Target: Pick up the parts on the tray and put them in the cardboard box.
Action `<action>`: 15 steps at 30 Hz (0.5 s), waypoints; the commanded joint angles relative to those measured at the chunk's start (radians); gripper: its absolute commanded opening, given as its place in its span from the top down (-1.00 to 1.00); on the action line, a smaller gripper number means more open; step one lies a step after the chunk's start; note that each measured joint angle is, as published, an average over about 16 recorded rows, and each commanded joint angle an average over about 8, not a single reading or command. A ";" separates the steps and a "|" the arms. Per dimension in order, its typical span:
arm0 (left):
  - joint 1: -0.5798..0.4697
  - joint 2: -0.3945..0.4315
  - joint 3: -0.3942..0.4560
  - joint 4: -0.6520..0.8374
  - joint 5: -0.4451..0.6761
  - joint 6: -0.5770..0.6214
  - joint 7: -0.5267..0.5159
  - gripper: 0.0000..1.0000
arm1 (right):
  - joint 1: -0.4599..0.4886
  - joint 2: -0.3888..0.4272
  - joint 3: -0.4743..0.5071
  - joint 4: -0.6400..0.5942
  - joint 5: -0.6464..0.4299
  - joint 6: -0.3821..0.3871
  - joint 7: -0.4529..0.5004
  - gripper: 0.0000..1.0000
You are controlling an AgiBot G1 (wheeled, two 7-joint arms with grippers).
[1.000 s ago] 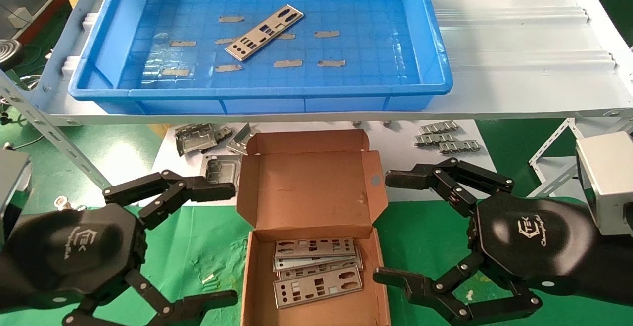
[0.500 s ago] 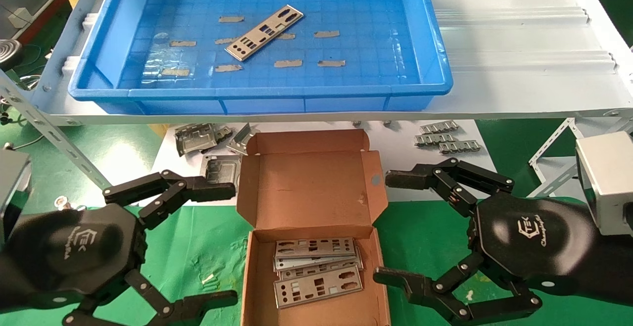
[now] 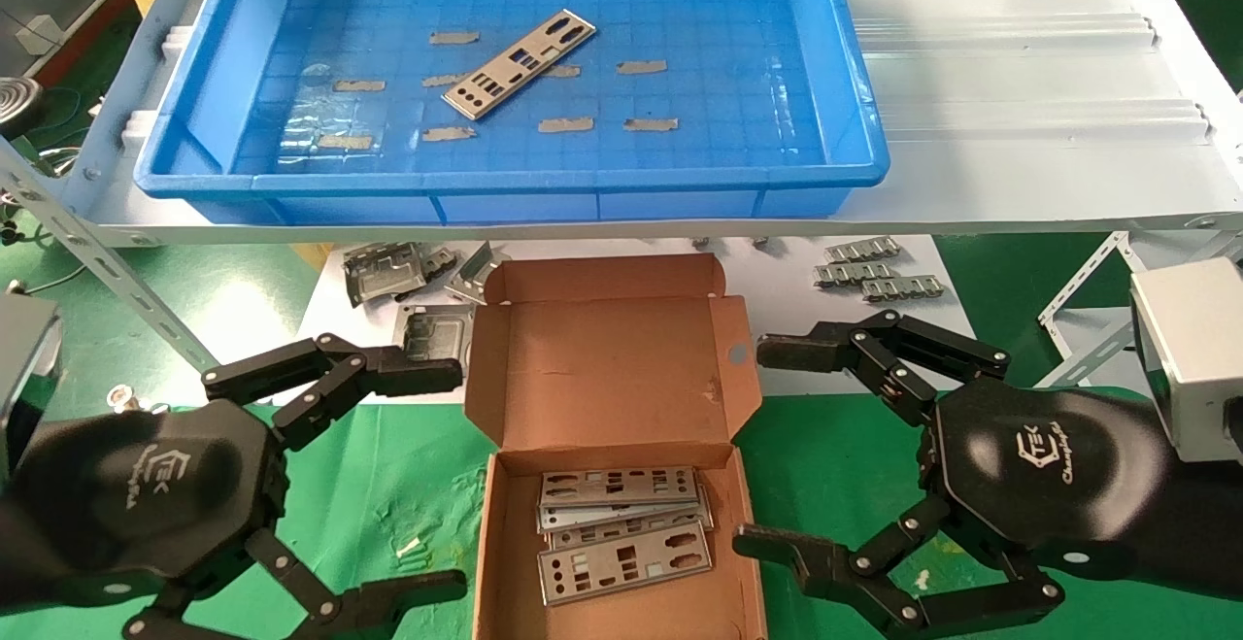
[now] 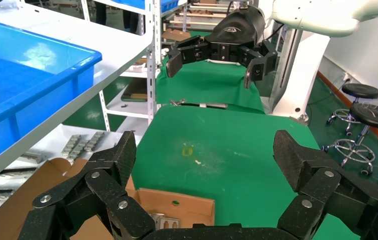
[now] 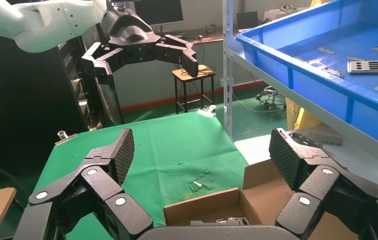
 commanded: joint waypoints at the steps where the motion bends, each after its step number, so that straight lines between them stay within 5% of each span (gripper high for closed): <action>1: 0.000 0.000 0.000 0.000 0.000 0.000 0.000 -1.00 | 0.000 0.000 0.000 0.000 0.000 0.000 0.000 -1.00; 15: 0.000 0.000 0.000 0.000 0.000 0.000 0.000 -1.00 | 0.000 0.000 0.000 0.000 0.000 0.000 0.000 -1.00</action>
